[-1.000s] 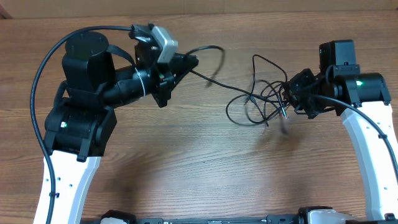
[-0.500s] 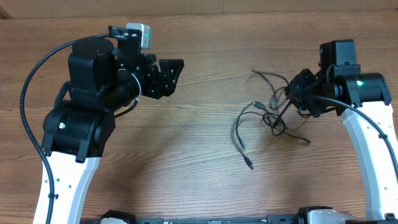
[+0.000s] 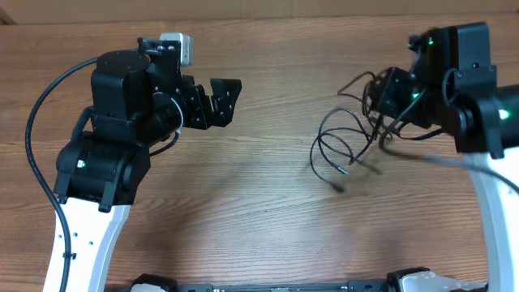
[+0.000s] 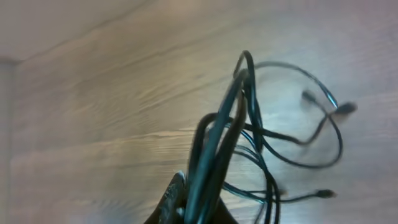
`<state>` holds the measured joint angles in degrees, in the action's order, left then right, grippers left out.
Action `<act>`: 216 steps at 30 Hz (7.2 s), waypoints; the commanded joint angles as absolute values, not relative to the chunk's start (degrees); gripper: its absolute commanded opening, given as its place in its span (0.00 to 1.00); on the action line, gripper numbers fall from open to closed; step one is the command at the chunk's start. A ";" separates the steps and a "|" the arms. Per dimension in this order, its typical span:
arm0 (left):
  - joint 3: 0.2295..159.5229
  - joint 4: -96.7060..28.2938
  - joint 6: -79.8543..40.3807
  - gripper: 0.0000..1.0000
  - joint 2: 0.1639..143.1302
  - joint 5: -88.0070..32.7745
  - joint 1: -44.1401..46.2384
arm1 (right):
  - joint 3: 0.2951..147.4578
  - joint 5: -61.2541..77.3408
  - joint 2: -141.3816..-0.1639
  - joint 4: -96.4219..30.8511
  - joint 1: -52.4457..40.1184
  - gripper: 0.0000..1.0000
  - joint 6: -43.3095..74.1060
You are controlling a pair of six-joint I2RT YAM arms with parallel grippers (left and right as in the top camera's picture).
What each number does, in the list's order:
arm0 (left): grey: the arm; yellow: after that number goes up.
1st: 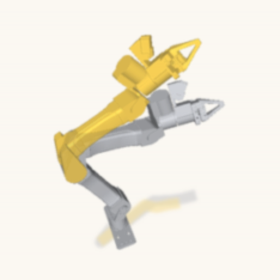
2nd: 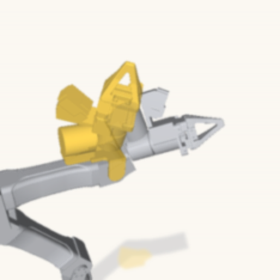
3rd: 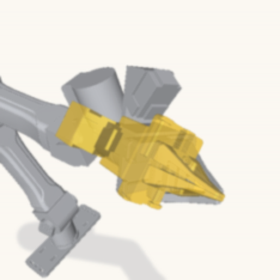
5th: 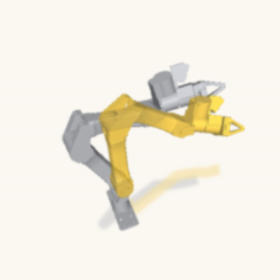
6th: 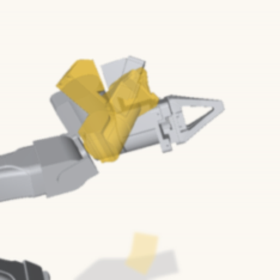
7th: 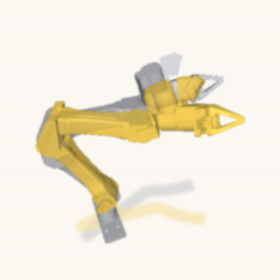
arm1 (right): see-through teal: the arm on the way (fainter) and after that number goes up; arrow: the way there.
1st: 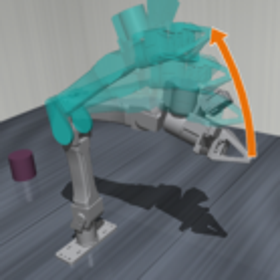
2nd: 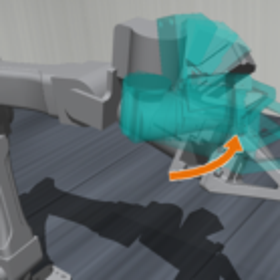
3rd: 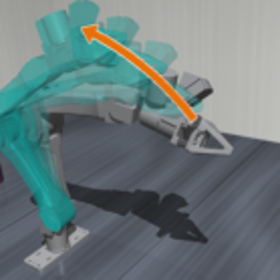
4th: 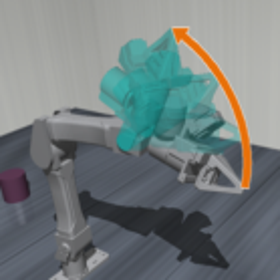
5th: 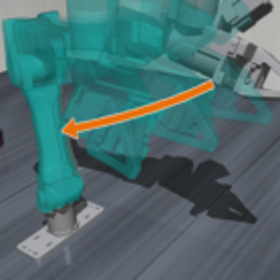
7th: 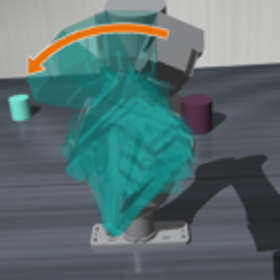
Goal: Untangle cables
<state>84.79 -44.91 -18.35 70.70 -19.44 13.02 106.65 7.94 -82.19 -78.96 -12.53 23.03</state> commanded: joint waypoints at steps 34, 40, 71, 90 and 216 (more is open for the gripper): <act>85.93 -53.89 -19.97 1.00 69.73 -6.74 12.64 | 105.34 0.19 -93.30 -93.97 -26.41 1.00 12.88; 85.93 -54.22 -19.94 1.00 69.73 -4.40 12.64 | 89.01 6.74 -93.30 -83.53 -27.38 1.00 10.55; 85.93 -55.70 -19.92 1.00 78.52 -4.03 11.25 | 59.81 17.06 -92.97 -58.43 -37.34 0.04 16.88; 85.93 -55.68 -19.92 1.00 78.54 -4.03 11.27 | 124.44 -1.56 -88.60 -81.21 -36.29 0.04 19.77; 85.93 -55.70 -19.92 1.00 78.54 -4.05 11.27 | 111.11 8.56 -102.76 -94.63 -17.98 1.00 1.76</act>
<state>84.79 -55.77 -19.40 78.26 -4.43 11.57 112.12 8.97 -104.25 -96.92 -15.44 6.94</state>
